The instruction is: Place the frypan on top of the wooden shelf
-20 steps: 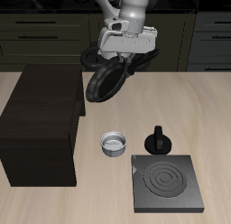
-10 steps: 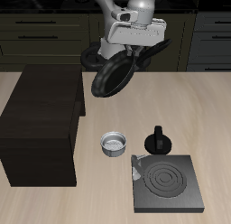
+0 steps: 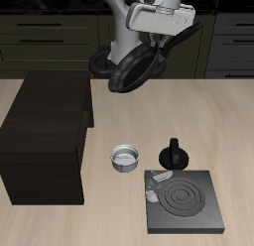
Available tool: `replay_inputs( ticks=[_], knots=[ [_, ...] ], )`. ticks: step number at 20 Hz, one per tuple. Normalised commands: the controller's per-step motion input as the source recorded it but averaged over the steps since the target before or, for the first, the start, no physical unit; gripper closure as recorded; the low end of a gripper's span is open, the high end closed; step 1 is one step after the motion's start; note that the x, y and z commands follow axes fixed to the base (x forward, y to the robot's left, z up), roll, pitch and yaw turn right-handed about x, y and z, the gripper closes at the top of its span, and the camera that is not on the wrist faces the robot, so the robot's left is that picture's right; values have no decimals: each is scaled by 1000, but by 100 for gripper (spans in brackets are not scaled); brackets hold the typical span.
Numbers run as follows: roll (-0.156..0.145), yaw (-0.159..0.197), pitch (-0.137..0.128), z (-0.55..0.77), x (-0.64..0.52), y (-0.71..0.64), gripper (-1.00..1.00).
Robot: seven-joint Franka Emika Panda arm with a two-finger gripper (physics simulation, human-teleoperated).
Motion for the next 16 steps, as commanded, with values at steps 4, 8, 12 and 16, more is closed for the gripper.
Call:
replay_inputs(
  ticks=[4, 8, 12, 16],
  knots=[
    [-31, -27, -41, 426, 69, 110, 100],
    [-53, -25, -13, 346, 110, 35, 100],
    [-31, -21, -31, 278, 66, -12, 100],
    [-49, 6, -32, 242, 138, -88, 100]
  ],
)
